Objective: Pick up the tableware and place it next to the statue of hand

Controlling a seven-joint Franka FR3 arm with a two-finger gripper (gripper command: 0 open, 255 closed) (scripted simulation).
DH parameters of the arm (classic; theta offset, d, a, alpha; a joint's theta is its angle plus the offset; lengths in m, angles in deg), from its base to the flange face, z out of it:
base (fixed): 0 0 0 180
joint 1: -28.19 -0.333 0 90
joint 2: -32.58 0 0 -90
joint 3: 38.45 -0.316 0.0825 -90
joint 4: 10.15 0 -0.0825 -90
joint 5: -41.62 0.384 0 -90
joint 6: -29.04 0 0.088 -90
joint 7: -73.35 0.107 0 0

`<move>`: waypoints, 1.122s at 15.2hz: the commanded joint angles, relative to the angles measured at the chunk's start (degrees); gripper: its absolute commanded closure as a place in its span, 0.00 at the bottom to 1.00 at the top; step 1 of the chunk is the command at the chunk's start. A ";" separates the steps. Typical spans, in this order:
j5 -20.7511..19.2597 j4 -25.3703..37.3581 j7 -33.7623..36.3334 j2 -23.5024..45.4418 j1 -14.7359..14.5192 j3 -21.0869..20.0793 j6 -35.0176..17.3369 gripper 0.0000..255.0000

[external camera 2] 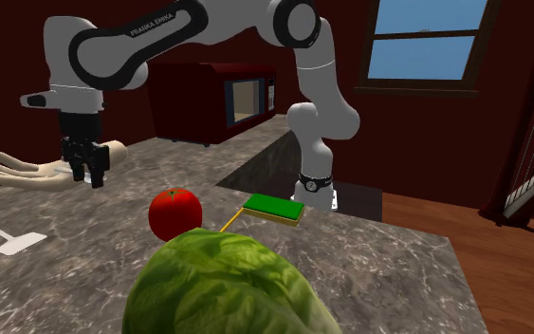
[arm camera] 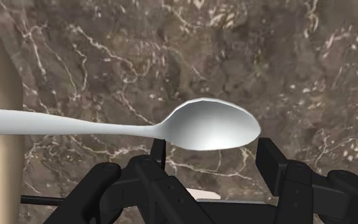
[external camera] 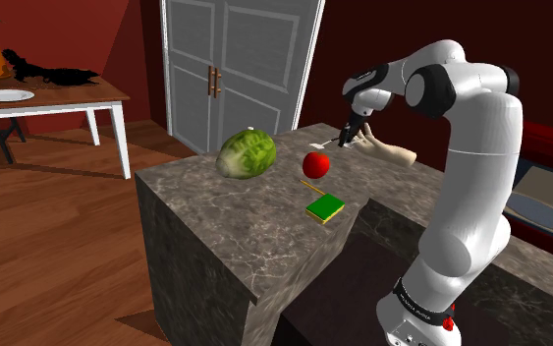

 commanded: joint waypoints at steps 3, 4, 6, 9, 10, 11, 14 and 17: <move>1.11 -1.30 -0.88 1.38 0.33 -0.48 -2.45 1.00; 1.39 -1.63 -1.10 1.71 0.41 -0.61 -3.06 1.00; 1.96 -2.25 -1.54 2.40 0.57 -0.88 -4.27 1.00; 2.87 -3.09 -2.23 3.50 0.86 -1.34 -6.05 1.00; 3.18 -3.33 -2.47 3.89 0.96 -1.51 -6.64 1.00; 3.36 -3.47 -2.61 4.12 1.02 -1.60 -6.97 1.00; 3.36 -3.47 -2.61 4.12 1.02 -1.61 -6.97 1.00; 3.36 -3.47 -2.61 4.12 1.02 -1.61 -6.97 1.00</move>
